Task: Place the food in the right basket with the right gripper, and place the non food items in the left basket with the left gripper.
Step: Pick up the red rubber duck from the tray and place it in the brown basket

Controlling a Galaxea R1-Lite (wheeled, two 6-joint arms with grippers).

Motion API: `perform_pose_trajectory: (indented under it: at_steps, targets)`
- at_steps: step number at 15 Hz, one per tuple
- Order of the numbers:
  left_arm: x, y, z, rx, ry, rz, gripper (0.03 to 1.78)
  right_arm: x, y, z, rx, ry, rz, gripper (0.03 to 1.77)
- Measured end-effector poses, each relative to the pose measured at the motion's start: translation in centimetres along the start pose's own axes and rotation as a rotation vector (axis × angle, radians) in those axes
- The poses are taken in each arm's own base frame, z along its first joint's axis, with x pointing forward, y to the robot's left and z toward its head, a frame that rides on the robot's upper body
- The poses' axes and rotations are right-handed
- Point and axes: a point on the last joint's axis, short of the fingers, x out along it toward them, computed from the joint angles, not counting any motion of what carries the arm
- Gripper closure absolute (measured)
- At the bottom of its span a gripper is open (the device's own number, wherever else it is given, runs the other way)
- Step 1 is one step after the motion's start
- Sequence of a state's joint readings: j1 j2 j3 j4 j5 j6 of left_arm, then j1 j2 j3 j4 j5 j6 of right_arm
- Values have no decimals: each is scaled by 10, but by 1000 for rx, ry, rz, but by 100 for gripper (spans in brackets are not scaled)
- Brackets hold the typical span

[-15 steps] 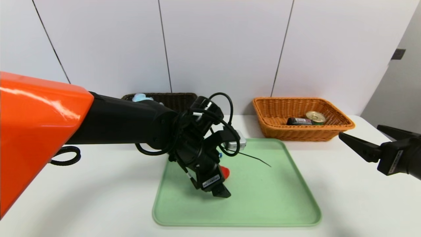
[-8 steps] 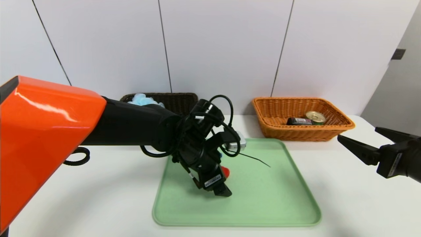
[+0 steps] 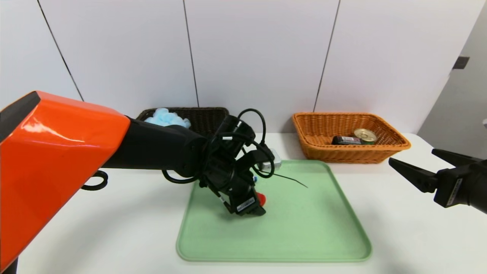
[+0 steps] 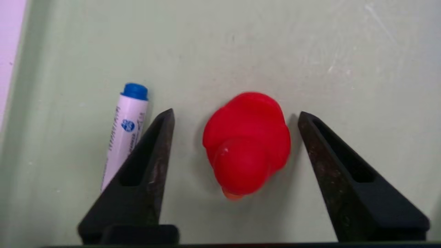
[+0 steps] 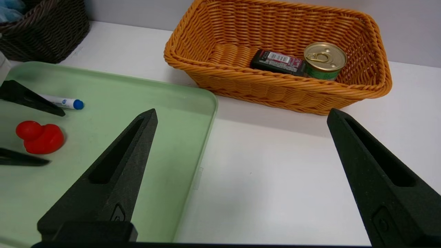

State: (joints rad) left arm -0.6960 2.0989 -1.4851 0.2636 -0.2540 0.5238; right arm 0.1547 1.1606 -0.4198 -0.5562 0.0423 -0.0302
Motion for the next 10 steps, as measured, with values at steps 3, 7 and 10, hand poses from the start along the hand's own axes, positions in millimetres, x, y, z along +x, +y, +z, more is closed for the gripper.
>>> perform_pose_trajectory:
  at_steps: [3, 7, 10]
  targets:
    - [3, 0, -2, -3, 1, -1, 95, 1, 0, -1, 0, 6, 11, 10]
    - [3, 0, -2, -4, 2, 0, 113, 4, 0, -2, 0, 13, 13, 10]
    - [3, 0, -2, -4, 4, 1, 114, 5, 0, -1, -1, 10, 14, 10]
